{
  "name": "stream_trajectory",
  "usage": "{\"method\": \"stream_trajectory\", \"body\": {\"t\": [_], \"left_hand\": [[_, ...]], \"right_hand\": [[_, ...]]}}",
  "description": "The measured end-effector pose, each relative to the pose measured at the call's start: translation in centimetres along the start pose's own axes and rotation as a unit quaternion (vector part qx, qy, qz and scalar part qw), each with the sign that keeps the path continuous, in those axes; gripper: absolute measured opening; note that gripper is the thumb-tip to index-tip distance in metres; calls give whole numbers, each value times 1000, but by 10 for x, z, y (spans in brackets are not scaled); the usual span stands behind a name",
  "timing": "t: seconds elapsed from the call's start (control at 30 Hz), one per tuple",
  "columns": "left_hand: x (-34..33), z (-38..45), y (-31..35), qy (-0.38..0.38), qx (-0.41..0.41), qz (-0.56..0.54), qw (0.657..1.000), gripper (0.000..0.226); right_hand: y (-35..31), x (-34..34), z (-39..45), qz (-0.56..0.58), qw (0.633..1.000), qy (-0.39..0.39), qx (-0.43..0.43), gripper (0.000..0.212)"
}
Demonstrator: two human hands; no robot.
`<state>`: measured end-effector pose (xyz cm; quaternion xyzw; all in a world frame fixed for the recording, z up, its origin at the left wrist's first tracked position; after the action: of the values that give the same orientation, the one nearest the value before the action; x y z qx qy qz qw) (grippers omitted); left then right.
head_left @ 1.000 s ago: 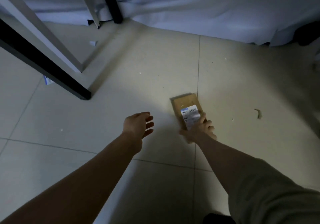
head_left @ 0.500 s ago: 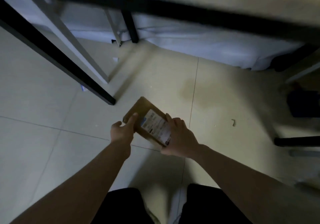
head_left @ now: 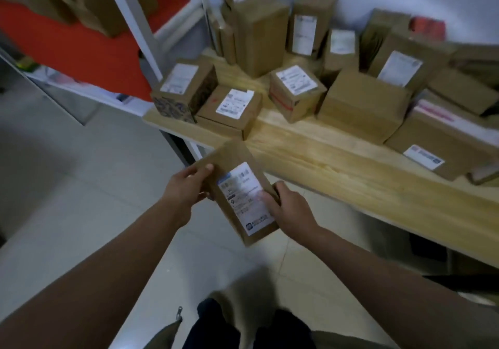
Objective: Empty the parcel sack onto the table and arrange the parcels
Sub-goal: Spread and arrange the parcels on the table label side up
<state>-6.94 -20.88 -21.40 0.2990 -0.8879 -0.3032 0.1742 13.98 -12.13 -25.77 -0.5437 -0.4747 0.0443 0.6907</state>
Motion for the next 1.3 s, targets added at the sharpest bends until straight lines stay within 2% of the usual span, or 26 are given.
{"method": "stream_trajectory", "body": {"t": [0.07, 0.13, 0.27, 0.33, 0.43, 0.5, 0.6, 0.63, 0.7, 0.77, 0.83, 0.9, 0.93, 1.0, 1.07, 1.13, 1.23, 1.3], "left_hand": [[-13, -8, 18, 14, -17, 1, 1000, 52], [-27, -12, 23, 8, 0, 6, 1000, 46], [-43, -11, 31, -10, 25, 39, 999, 30], [-46, -2, 44, -3, 16, 57, 998, 20], [-55, 17, 67, 6, -19, 100, 995, 30], [-69, 29, 83, 0, -64, 169, 984, 20], [-93, 49, 112, -19, -138, 294, 946, 10], [-101, 58, 123, -28, -166, 341, 925, 12], [-114, 77, 143, -34, -207, 424, 881, 31], [-120, 94, 159, -19, -231, 482, 845, 44], [-123, 114, 176, -10, -270, 538, 798, 46], [-123, 141, 193, -19, -290, 562, 775, 54], [-122, 154, 202, -29, -293, 566, 770, 60], [-121, 175, 212, -51, -290, 589, 752, 74], [-122, 183, 213, -48, -294, 635, 713, 86], [-125, 192, 211, -52, -282, 670, 684, 100], [-124, 204, 203, -75, -233, 693, 678, 113], [-121, 204, 198, -69, -223, 712, 662, 113]], "right_hand": [[-3, 35, 10, 32, 997, 60, -45, 41], [7, 59, 13, 102, 984, 97, -111, 43], [30, 96, 9, 116, 969, 101, -192, 40], [39, 113, 17, 101, 968, 97, -208, 41], [55, 131, 42, 71, 970, 111, -206, 36], [64, 140, 60, 50, 968, 139, -202, 43], [86, 144, 77, -41, 948, 129, -286, 79], [92, 142, 81, -48, 937, 127, -320, 87], [94, 130, 89, -13, 925, 124, -360, 99], [87, 113, 100, -12, 925, 88, -369, 97], [80, 99, 112, -109, 924, 5, -365, 92], [71, 105, 125, -218, 904, -38, -365, 81], [64, 112, 132, -255, 897, -38, -359, 73], [49, 127, 150, -298, 904, 12, -307, 61], [27, 141, 173, -313, 921, 85, -214, 61], [15, 152, 203, -310, 932, 104, -153, 79], [31, 162, 245, -287, 933, 47, -209, 119], [46, 165, 262, -298, 923, 4, -245, 133]]}}
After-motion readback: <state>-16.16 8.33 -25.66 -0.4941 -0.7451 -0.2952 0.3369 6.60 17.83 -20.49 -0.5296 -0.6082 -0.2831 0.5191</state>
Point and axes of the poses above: each hand's wrist, its own z-axis towards the middle knuckle, its own x-axis out of the back of the hand, y = z × x, the point moved 6 cm from there along z, towards the middle knuckle, and after that the axes turned 14 degrees about x, right-handed, at the moved point
